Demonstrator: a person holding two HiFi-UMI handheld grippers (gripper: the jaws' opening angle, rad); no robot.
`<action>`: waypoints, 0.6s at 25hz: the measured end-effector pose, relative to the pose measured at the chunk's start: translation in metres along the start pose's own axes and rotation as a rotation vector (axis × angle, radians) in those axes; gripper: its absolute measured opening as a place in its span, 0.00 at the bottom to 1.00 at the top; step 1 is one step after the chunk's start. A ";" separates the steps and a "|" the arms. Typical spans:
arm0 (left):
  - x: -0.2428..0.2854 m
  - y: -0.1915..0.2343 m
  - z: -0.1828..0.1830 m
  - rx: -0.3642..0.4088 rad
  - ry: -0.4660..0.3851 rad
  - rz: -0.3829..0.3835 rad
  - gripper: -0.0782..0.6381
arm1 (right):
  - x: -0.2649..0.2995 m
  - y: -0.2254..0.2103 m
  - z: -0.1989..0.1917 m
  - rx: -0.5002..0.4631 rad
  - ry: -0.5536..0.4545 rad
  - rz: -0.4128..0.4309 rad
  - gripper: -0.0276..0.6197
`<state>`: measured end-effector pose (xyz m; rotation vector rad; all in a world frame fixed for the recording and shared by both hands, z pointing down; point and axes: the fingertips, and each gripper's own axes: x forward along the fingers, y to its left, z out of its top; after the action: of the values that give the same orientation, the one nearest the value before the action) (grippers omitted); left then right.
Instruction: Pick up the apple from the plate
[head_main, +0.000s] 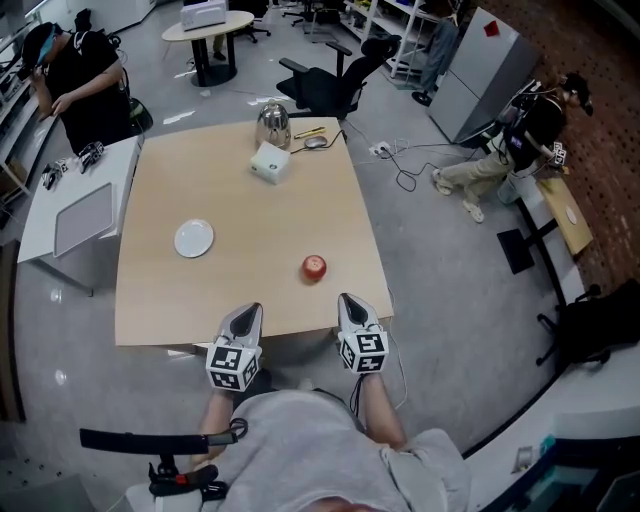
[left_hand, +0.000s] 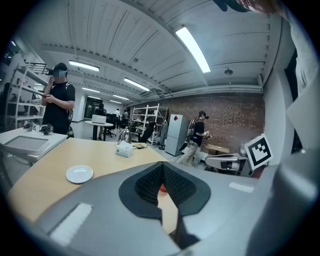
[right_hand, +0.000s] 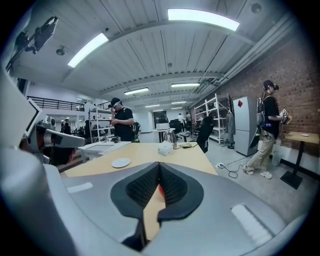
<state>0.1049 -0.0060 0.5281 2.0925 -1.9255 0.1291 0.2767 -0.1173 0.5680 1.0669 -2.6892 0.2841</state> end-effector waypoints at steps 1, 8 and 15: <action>-0.001 -0.001 0.000 -0.001 0.000 0.004 0.14 | -0.001 0.000 0.000 -0.002 0.001 0.003 0.05; -0.004 0.000 0.002 -0.001 -0.005 0.024 0.14 | 0.000 0.002 0.000 -0.009 0.003 0.014 0.05; -0.005 0.001 0.002 -0.002 -0.008 0.030 0.14 | 0.001 0.001 0.001 -0.014 0.003 0.017 0.05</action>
<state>0.1031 -0.0016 0.5252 2.0673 -1.9613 0.1251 0.2751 -0.1172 0.5675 1.0390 -2.6948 0.2697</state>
